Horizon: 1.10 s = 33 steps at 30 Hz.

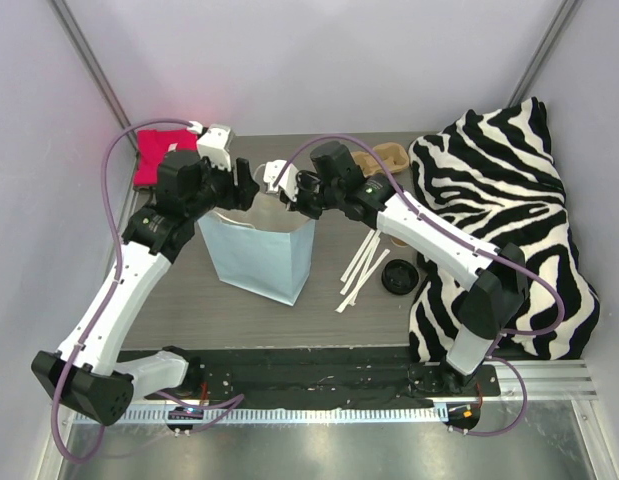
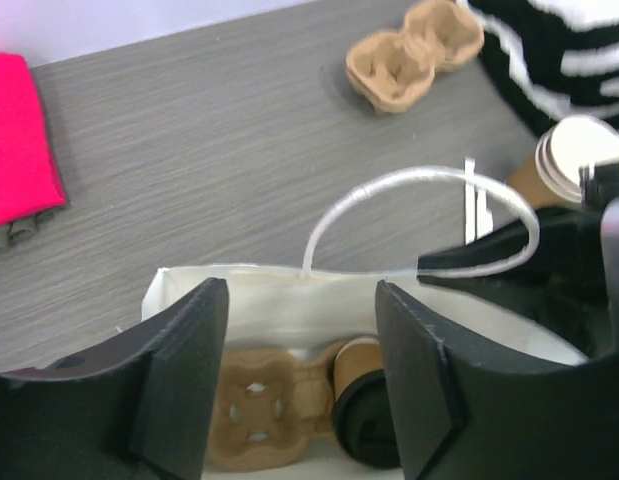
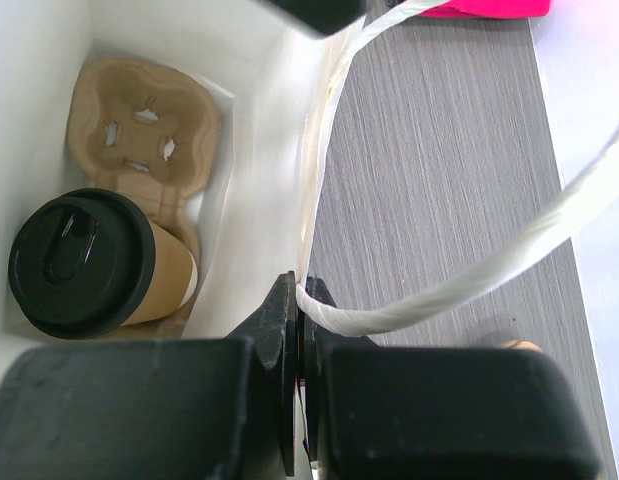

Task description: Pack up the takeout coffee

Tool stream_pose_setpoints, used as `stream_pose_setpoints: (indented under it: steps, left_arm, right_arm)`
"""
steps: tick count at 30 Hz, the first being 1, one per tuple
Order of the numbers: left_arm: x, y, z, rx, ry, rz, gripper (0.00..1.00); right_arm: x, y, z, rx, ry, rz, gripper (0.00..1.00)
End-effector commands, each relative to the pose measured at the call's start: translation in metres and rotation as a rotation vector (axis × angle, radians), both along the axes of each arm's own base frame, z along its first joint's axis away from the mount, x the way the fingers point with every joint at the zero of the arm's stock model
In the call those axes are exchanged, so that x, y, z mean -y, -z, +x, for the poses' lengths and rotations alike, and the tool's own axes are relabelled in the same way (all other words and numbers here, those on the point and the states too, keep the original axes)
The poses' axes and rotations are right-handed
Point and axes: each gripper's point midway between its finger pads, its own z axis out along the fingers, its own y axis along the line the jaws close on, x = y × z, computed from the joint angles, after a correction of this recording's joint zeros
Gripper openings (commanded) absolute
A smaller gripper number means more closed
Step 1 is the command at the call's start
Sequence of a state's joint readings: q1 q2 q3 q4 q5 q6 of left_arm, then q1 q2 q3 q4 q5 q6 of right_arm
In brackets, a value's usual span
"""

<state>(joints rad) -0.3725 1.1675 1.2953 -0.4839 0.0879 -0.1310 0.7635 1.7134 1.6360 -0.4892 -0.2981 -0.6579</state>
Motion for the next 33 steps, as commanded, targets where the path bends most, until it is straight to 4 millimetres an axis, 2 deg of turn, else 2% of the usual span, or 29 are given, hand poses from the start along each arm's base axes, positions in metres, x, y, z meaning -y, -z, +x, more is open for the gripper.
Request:
stream_pose_setpoints:
  steps: [1,8,15,18,23,26,27,32,33]
  left_arm:
    - [-0.012,-0.051,0.010,0.139,-0.135,-0.142,0.66]
    - [-0.027,-0.086,0.014,0.219,-0.239,-0.210,0.73]
    - [-0.049,-0.094,0.019,0.268,-0.339,-0.150,0.78]
    - [-0.054,-0.090,0.016,0.272,-0.351,-0.124,0.78]
    - [-0.061,-0.079,0.010,0.251,-0.372,-0.096,0.80]
    - [-0.063,-0.076,0.006,0.244,-0.375,-0.093,0.80]
    - [-0.064,-0.075,0.005,0.243,-0.377,-0.092,0.80]
    - [-0.065,-0.073,0.004,0.237,-0.381,-0.086,0.81]
    - [-0.064,-0.073,0.005,0.237,-0.379,-0.084,0.81]
  right_arm:
    - [-0.002,-0.015,0.005,0.040,-0.007,0.018,0.01]
    - [-0.004,-0.018,0.014,0.078,-0.009,0.011,0.01]
    - [-0.008,-0.032,0.028,0.135,-0.020,0.026,0.01]
    - [-0.009,-0.032,0.028,0.143,-0.034,0.026,0.02]
    - [-0.011,-0.041,0.026,0.143,-0.040,0.045,0.25]
    - [-0.012,-0.053,0.023,0.126,-0.030,0.080,0.39]
    - [-0.013,-0.060,0.023,0.126,-0.026,0.095,0.47]
    - [-0.013,-0.083,0.014,0.093,-0.016,0.153,0.58]
    - [-0.014,-0.093,0.010,0.087,-0.019,0.180,0.61]
